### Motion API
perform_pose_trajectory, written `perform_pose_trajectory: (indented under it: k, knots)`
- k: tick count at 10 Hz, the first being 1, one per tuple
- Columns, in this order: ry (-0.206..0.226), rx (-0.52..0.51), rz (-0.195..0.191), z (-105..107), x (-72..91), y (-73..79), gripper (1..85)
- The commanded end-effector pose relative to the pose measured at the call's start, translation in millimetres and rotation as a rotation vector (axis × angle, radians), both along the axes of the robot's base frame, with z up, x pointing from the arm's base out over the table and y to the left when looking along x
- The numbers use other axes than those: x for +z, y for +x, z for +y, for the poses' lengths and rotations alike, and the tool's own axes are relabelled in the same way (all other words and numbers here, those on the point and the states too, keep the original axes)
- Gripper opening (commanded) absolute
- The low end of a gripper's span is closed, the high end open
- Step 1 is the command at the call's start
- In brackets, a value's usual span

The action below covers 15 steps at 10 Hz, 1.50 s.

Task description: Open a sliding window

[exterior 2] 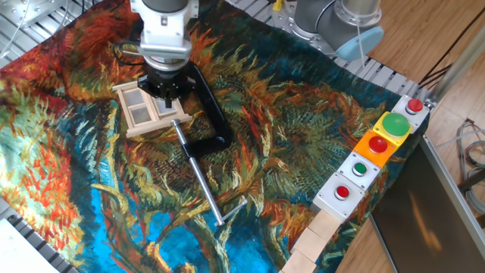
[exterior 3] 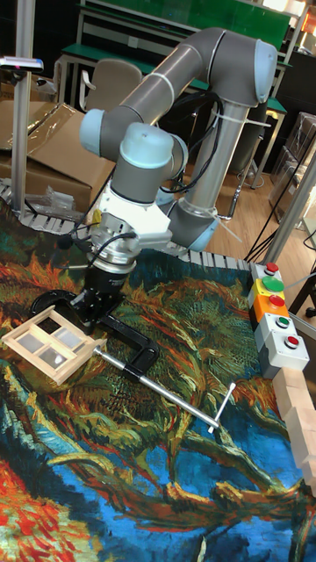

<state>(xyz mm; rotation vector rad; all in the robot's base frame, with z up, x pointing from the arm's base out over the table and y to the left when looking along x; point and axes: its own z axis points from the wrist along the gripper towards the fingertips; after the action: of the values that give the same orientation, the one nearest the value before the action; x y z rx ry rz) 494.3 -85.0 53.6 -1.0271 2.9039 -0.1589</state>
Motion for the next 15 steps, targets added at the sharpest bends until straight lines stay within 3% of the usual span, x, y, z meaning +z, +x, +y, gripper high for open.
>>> perform_pose_trajectory:
  k: [1,2,4,6,8,11,12,13,15]
  knots:
    - [0.047,-0.101,-0.008,60,3.7,8.8,1.3]
    - [0.048,-0.123,-0.019,78,-1.5,9.8,1.3]
    - [-0.019,-0.055,-0.005,63,-4.0,8.5,1.3]
    - [-0.046,-0.002,0.019,58,-3.7,3.7,1.3]
    - [-0.076,0.073,0.006,50,-4.1,15.1,1.3]
    - [0.016,-0.018,-0.006,77,-11.3,31.5,1.3]
    - [0.032,-0.054,-0.014,80,-11.8,32.6,1.3]
    - [0.074,-0.116,-0.006,89,-12.3,30.0,1.3]
    - [0.054,-0.142,-0.009,83,-12.2,30.0,1.3]
